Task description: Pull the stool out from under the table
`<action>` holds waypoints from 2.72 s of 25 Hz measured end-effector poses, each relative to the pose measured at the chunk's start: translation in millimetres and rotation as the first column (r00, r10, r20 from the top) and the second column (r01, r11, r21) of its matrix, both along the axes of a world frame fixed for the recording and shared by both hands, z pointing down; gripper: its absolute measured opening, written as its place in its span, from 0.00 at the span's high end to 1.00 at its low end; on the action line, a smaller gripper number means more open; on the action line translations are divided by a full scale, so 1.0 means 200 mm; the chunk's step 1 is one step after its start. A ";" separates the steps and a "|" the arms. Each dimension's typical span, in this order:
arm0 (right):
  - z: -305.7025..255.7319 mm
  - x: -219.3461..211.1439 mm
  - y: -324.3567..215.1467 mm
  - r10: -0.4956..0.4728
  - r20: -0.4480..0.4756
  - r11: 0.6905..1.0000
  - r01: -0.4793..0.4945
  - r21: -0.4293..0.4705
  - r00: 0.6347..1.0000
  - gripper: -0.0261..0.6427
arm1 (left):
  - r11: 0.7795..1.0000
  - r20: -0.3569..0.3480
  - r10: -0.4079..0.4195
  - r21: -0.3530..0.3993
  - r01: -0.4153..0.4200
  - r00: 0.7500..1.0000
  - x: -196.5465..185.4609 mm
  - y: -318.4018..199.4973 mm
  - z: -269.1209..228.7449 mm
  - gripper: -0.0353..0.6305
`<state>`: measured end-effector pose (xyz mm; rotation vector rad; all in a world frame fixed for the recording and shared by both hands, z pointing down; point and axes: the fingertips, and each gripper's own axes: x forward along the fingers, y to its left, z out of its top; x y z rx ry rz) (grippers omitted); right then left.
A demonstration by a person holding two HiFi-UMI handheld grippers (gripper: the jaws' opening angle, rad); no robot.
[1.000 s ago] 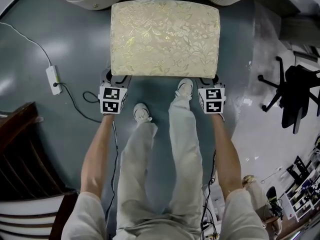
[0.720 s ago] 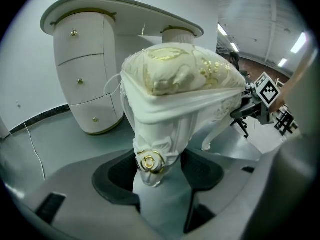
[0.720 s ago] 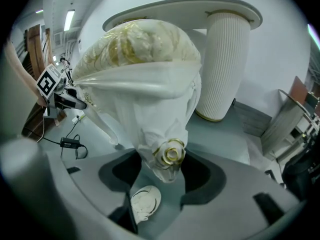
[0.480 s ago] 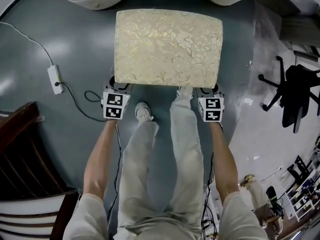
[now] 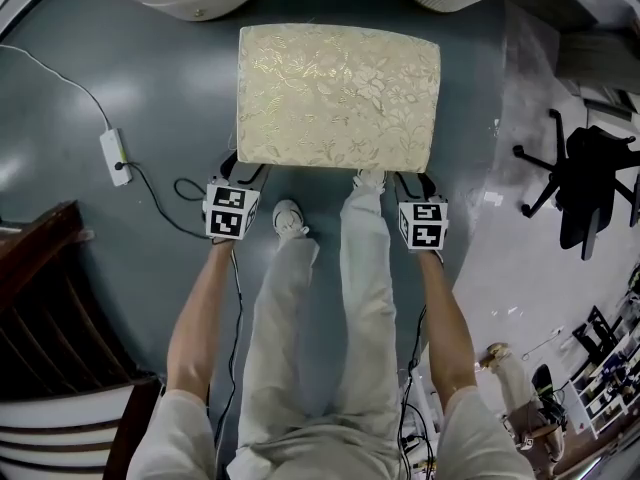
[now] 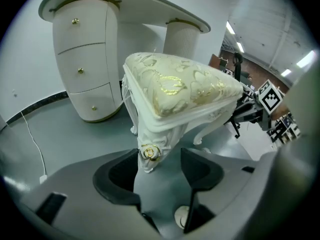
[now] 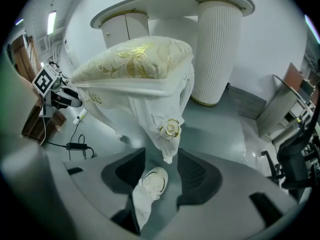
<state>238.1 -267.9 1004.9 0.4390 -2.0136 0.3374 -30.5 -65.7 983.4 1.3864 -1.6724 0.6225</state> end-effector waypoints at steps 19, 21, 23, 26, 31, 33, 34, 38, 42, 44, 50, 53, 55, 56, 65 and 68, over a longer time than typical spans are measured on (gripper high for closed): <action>-0.72 -0.04 0.10 0.031 -0.024 0.998 -0.033 -0.055 0.999 0.97 | 0.997 -0.076 -0.083 -0.009 0.082 0.994 0.03 0.00 -0.72 0.93; -0.85 -0.10 0.08 0.035 0.013 0.998 -0.034 -0.044 0.999 0.97 | 0.996 -0.071 -0.085 0.025 0.087 0.994 0.02 -0.04 -0.86 0.93; -1.00 -0.17 0.04 0.039 0.056 0.999 -0.038 -0.027 0.998 0.97 | 0.993 -0.063 -0.087 0.068 0.091 0.994 -0.01 -0.10 -1.01 0.93; -1.25 -0.27 -0.03 0.041 0.131 0.999 -0.042 0.005 0.991 0.97 | 0.987 -0.037 -0.073 0.139 0.078 0.997 -0.04 -0.20 -1.28 0.93; -1.68 -0.42 -0.15 0.042 0.272 0.995 -0.065 0.075 0.962 0.97 | 0.962 0.028 -0.046 0.272 0.037 0.999 -0.11 -0.39 -1.73 0.93; -1.85 -0.47 -0.20 0.024 0.315 0.992 -0.062 0.110 0.949 0.97 | 0.947 0.053 -0.039 0.321 0.020 0.998 -0.14 -0.46 -1.91 0.93; -1.94 -0.49 -0.22 0.013 0.336 0.990 -0.060 0.129 0.942 0.97 | 0.939 0.066 -0.034 0.343 0.009 0.997 -0.15 -0.49 -2.00 0.93; -2.33 -0.56 -0.29 -0.032 0.409 0.977 -0.057 0.203 0.912 0.97 | 0.909 0.119 -0.019 0.416 -0.032 0.993 -0.19 -0.57 -2.37 0.93; -2.67 -0.61 -0.36 -0.056 0.468 0.959 -0.083 0.270 0.882 0.97 | 0.876 0.161 -0.016 0.477 -0.063 0.987 -0.22 -0.63 -2.71 0.93; -2.83 -0.63 -0.37 -0.060 0.493 0.950 -0.103 0.296 0.868 0.97 | 0.862 0.177 -0.018 0.501 -0.074 0.984 -0.24 -0.63 -2.85 0.93; -3.24 -0.65 -0.39 -0.086 0.550 0.921 -0.144 0.363 0.831 0.97 | 0.826 0.220 -0.022 0.554 -0.106 0.975 -0.27 -0.61 -3.22 0.93; -3.42 -0.64 -0.40 -0.106 0.565 0.905 -0.156 0.395 0.818 0.97 | 0.808 0.234 -0.037 0.579 -0.109 0.972 -0.28 -0.60 -3.37 0.93; -3.52 -0.63 -0.39 -0.119 0.572 0.896 -0.160 0.414 0.811 0.97 | 0.798 0.240 -0.044 0.593 -0.111 0.970 -0.27 -0.58 -3.46 0.93; -3.56 -0.62 -0.38 -0.123 0.577 0.892 -0.164 0.420 0.807 0.97 | 0.794 0.244 -0.046 0.598 -0.113 0.969 -0.27 -0.57 -3.49 0.93; -3.78 -0.53 -0.21 -0.125 0.609 0.874 -0.203 0.441 0.783 0.97 | 0.753 0.270 -0.037 0.640 -0.150 0.962 -0.20 -0.46 -3.73 0.93; -3.82 -0.50 -0.16 -0.132 0.609 0.868 -0.205 0.451 0.782 0.97 | 0.745 0.277 -0.038 0.648 -0.158 0.960 -0.18 -0.43 -3.79 0.93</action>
